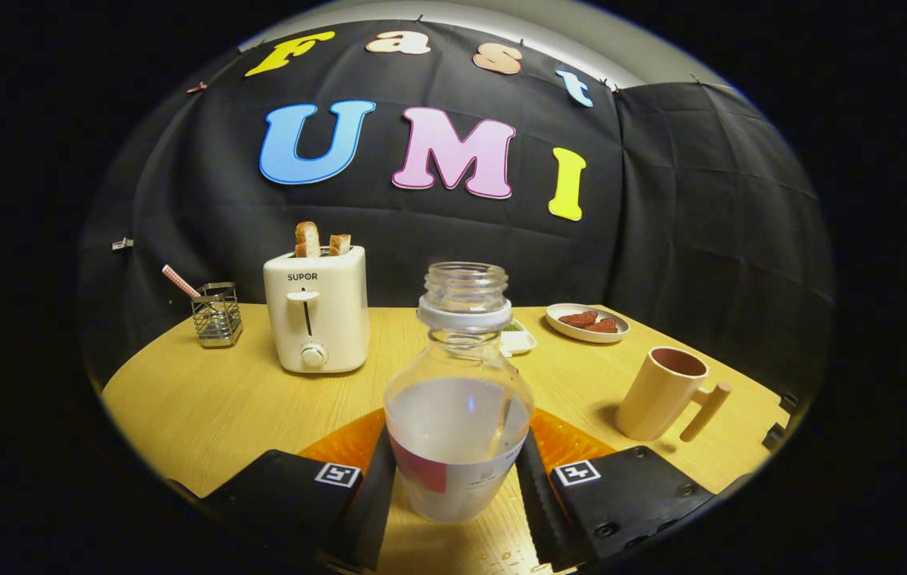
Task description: Take the bottle from table, then pour the juice into the cup, finally place the bottle on the coaster
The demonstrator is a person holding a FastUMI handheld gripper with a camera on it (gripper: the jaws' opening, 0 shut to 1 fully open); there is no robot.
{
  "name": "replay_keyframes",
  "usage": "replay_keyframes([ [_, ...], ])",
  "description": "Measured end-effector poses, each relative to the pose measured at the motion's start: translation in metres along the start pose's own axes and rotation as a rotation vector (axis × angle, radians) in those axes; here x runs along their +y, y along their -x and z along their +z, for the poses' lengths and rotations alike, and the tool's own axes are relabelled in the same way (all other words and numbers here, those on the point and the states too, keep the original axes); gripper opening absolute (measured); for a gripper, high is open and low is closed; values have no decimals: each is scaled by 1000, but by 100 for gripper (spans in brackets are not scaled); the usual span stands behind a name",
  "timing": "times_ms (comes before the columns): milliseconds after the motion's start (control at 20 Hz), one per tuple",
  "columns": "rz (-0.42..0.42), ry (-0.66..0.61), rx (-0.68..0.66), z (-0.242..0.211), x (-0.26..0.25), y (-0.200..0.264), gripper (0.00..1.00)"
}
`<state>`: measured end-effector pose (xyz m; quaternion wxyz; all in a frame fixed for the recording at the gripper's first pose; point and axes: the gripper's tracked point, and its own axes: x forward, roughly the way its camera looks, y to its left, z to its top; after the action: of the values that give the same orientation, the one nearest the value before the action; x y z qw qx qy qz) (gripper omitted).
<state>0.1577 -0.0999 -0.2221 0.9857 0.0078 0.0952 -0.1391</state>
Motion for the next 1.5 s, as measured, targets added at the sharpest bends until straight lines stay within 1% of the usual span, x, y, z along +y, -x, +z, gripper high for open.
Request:
replay_keyframes([
  [100,7,-13,16,3,-3,4,72],
  [200,20,-58,30,10,-5,8,70],
  [350,48,-167,47,27,-10,14,70],
  [450,52,-226,59,37,-17,17,70],
  [750,169,-484,119,69,-25,20,70],
  [850,211,-564,152,73,-29,21,70],
  [1000,249,-661,203,75,-41,21,70],
  [1200,273,-847,240,83,-63,14,70],
  [1300,274,-917,267,78,-73,9,70],
  [1500,243,-1080,306,74,-96,-5,70],
])
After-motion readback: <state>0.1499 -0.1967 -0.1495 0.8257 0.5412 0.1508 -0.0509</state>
